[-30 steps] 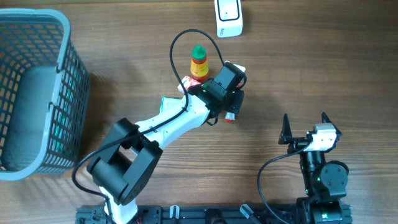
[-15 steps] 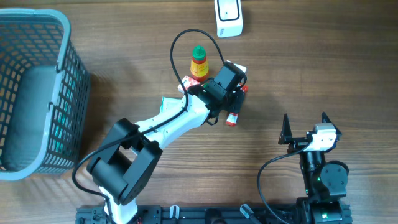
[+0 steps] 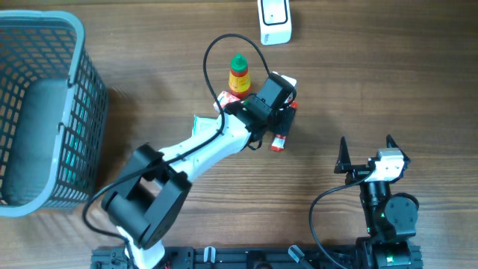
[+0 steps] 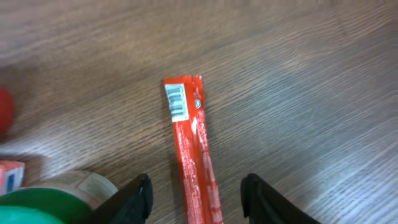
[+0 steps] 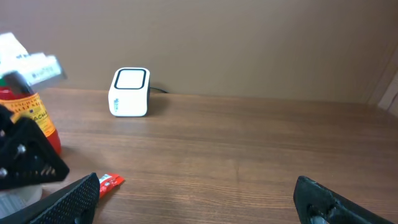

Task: Scan the item barcode
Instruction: 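Drop the red packet right of the jar and withdraw to basket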

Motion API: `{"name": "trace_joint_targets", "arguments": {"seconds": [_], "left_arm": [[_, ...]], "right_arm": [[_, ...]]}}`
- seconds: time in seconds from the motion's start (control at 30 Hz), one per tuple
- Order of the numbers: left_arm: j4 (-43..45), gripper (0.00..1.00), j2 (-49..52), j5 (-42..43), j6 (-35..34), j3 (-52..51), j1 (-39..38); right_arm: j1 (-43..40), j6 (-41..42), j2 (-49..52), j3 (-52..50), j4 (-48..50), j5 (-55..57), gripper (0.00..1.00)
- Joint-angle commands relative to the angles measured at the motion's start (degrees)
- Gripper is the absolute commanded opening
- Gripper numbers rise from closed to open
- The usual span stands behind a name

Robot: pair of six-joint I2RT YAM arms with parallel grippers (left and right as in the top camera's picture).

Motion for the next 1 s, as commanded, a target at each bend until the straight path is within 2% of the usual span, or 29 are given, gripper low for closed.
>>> {"name": "trace_joint_targets", "arguments": {"seconds": [0.0, 0.27, 0.4, 0.5, 0.63, 0.77, 0.9, 0.97], "left_arm": [[0.5, 0.57, -7.6, -0.8, 0.4, 2.7, 0.9], [2.3, 0.75, -17.1, -13.5, 0.5, 3.0, 4.4], [4.4, 0.77, -22.0, -20.2, -0.1, 3.0, 8.6], [6.3, 0.80, -24.5, -23.7, -3.0, 3.0, 12.0], [9.2, 0.82, -27.5, -26.8, -10.4, 3.0, 18.7], [10.1, 0.82, -30.1, -27.0, -24.1, 3.0, 27.8], [10.0, 0.79, -31.2, -27.0, -40.7, 3.0, 37.5], [10.0, 0.76, -31.3, -27.0, -46.6, 3.0, 41.2]], "right_arm": [[-0.2, -0.3, 0.1, 0.0, 0.2, -0.9, 0.99], [-0.2, -0.3, 0.1, 0.0, 0.2, -0.9, 1.00], [-0.2, -0.3, 0.1, 0.0, 0.2, -0.9, 1.00], [-0.2, -0.3, 0.1, 0.0, 0.2, -0.9, 1.00], [-0.2, -0.3, 0.1, 0.0, 0.2, -0.9, 1.00], [-0.2, -0.3, 0.1, 0.0, 0.2, -0.9, 1.00], [-0.2, -0.3, 0.1, 0.0, 0.2, -0.9, 1.00], [-0.2, -0.3, 0.1, 0.0, 0.2, -0.9, 1.00]]}}
